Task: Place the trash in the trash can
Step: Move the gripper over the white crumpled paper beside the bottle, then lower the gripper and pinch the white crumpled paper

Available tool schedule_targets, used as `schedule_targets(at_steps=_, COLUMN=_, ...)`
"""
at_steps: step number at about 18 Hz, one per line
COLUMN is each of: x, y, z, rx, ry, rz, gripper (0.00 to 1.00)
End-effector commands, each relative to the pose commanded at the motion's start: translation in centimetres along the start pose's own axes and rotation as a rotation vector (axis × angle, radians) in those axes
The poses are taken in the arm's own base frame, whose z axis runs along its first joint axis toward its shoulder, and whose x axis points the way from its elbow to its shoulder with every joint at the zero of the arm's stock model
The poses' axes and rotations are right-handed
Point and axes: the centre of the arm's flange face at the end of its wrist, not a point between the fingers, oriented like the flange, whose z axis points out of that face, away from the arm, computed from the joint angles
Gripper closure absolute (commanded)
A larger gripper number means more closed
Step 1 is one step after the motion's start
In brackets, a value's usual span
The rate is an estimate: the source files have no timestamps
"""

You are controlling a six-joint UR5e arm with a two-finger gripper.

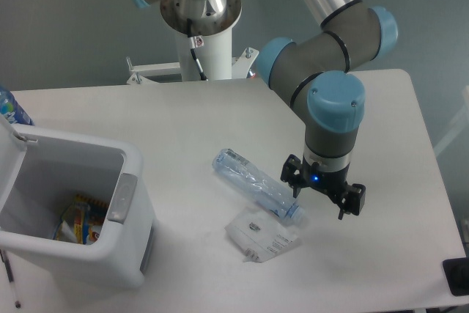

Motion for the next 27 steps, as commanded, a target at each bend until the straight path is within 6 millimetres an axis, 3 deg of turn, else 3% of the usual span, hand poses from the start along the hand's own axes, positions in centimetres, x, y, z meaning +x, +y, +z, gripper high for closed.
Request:
schedule_targets(at_steps=5, x=2.5, y=-1.4, z=1.4, rx=0.035, ry=-0.053, rz=0.001, gripper=0.0)
schedule_targets(at_steps=9, x=3.2, y=-2.1, z=1.7, rx=0.036, ry=-0.052, rz=0.014, gripper=0.0)
schedule_targets(at_steps=18, x=5.6, y=-2.3, z=4.2, rx=0.041, ry=-0.055, rz=0.041, gripper=0.0)
schedule_targets(at_steps=25, x=7.8, y=-3.6, z=5.9, rx=0.029, ry=-0.022, rz=0.077, gripper=0.0)
schedule_targets(at_steps=27, x=8.6, y=-3.6, z=5.5, rx=0.031, ry=-0.019, rz=0.087, gripper=0.0)
